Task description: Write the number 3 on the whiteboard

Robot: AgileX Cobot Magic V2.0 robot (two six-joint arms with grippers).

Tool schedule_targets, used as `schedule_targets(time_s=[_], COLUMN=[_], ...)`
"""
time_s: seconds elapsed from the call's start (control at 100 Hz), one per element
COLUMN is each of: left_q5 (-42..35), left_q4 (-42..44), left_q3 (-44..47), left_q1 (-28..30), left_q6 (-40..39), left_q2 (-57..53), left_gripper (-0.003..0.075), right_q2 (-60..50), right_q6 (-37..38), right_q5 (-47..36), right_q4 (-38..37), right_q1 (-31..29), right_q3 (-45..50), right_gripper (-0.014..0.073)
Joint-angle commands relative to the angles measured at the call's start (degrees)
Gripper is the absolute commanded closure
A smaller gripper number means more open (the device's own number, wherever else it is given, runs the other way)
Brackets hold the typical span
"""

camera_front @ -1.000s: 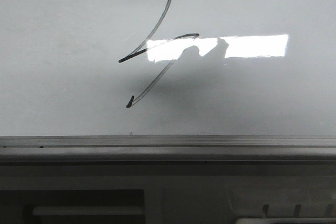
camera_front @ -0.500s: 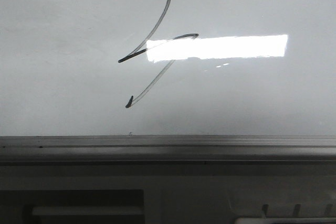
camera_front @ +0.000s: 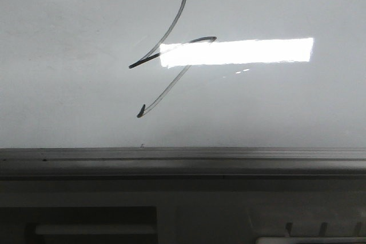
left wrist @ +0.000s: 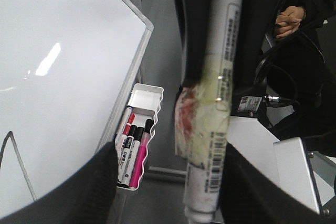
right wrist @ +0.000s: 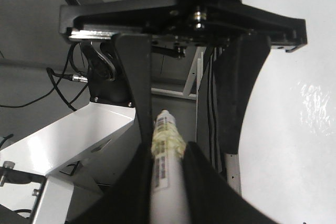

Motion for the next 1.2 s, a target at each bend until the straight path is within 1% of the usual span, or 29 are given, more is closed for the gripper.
schedule_targets(time_s=[0.0,0.25,0.28,0.39,0.43,0.48,0.53,0.57,0.58,0.6,0.61,0.66,0.67,0.68,0.72,0.75,0.84,0.9,0.97,1.01,1.03,1.06,1.08,1.09,1.1,1.12,1.15,1.16,1.19], left_q5=[-2.23,-2.23,-2.23,-2.23,-2.23,-2.23,-2.34,-2.60,-2.60,-2.89,-3.09,-3.93,-4.10,-4.53,-5.92,-7.58,-13.20,-18.60,-25.26,-29.36,-31.37,-34.12,-36.17,-36.88,-38.20,-40.26,-42.86,-43.47,-46.45], left_q4=[-3.58,-3.80,-3.80,-3.90,-3.89,-3.89,-3.89,-4.00,-4.00,-4.00,-4.00,-4.00,-4.00,-4.00,-3.61,-3.40,-2.28,-1.99,-1.99,-1.99,-1.99,-2.12,-2.26,-2.28,-2.54,-2.80,-4.02,-4.37,-5.70], left_q3=[-1.89,-1.89,-1.89,-1.89,-1.89,-1.89,-1.89,-1.89,-1.89,-1.89,-1.89,-1.89,-1.89,-1.77,-1.51,-1.22,0.68,2.88,6.55,9.03,10.29,12.02,13.33,13.76,14.62,15.87,17.51,17.91,19.69], left_q1=[-0.46,-0.46,-0.46,-0.46,-0.46,-0.46,-0.46,-0.46,-0.46,-0.46,-0.46,-0.46,-0.46,-0.46,-0.46,-0.46,-0.46,-0.46,-0.46,-0.46,-0.46,-0.46,-0.46,-0.46,-0.46,-0.46,-0.46,-0.46,-0.46], left_q6=[0.07,0.07,0.07,0.07,0.07,0.07,0.07,0.07,0.07,0.07,0.07,-0.33,-0.49,-0.77,-1.51,-2.59,-6.77,-9.82,-14.20,-16.78,-18.30,-20.44,-21.94,-22.38,-23.21,-23.85,-24.66,-24.62,-24.62], left_q2=[0.54,1.31,1.41,1.41,1.41,1.41,1.41,1.41,1.41,1.41,1.41,1.28,1.17,1.06,0.72,0.33,-1.19,-2.30,-3.43,-3.71,-3.71,-3.71,-3.71,-3.71,-3.58,-3.58,-3.30,-3.27,-2.80], left_gripper=[0.0441,0.0722,0.0741,0.0741,0.0741,0.0741,0.0741,0.0741,0.0741,0.0741,0.0741,0.0741,0.0741,0.0741,0.0741,0.0741,0.0741,0.0741,0.0741,0.0741,0.0741,0.0741,0.0741,0.0741,0.0741,0.0741,0.0741,0.0741,0.0741], right_q2=[-0.66,-0.66,-0.66,-0.66,-0.66,-0.53,-0.53,-0.53,-0.53,-0.53,-0.53,-1.05,-1.05,-1.20,-1.76,-2.44,-4.83,-6.58,-8.54,-9.46,-9.96,-10.62,-11.16,-11.34,-11.64,-12.04,-12.63,-12.75,-13.26], right_q6=[-0.69,-0.69,-0.69,-0.69,-0.69,-0.58,-0.07,-0.07,-0.07,-0.07,-0.07,-0.07,-0.07,-0.07,-0.07,0.06,1.38,2.89,5.35,7.02,8.22,8.86,9.27,9.40,9.55,9.66,9.66,9.66,9.89], right_q5=[-3.39,-2.38,-2.38,-2.38,-2.50,-2.59,-2.84,-3.18,-3.32,-3.74,-3.90,-5.01,-5.14,-5.25,-5.73,-5.84,-5.84,-5.84,-5.84,-5.84,-5.84,-5.84,-5.84,-5.84,-5.84,-5.84,-5.84,-5.84,-6.31], right_q4=[3.73,5.36,5.73,7.30,7.41,7.41,7.41,7.41,7.41,7.41,7.41,7.04,7.06,6.80,6.67,6.53,5.92,4.32,1.79,0.40,-0.10,-0.47,-0.47,-0.47,-0.47,-0.47,-0.47,-0.47,-0.47], right_q1=[-0.01,-0.01,-0.01,-0.01,-0.01,-0.01,-0.01,-0.01,-0.13,-0.25,-0.34,-0.84,-0.87,-1.18,-1.98,-3.07,-6.94,-9.76,-13.58,-15.85,-16.93,-18.31,-19.31,-19.63,-19.93,-21.05,-21.96,-22.16,-22.83], right_q3=[-1.45,-1.45,-1.45,-1.45,-1.45,-1.45,-1.45,-1.45,-1.45,-1.45,-1.45,-1.45,-1.45,-1.45,-1.45,-1.45,-1.45,-1.45,-1.45,-1.45,-1.33,-0.89,-0.49,-0.33,-0.17,0.55,1.35,1.59,2.55], right_gripper=[0.0644,0.0644,0.0644,0.0638,0.0618,0.0564,0.0466,0.0354,0.0314,0.0274,0.0235,0.0098,0.0098,0.0071,0.0019,0.0009,0.0032,0.0054,0.0103,0.0153,0.0200,0.0245,0.0298,0.0339,0.0361,0.0457,0.0536,0.0589,0.0659])
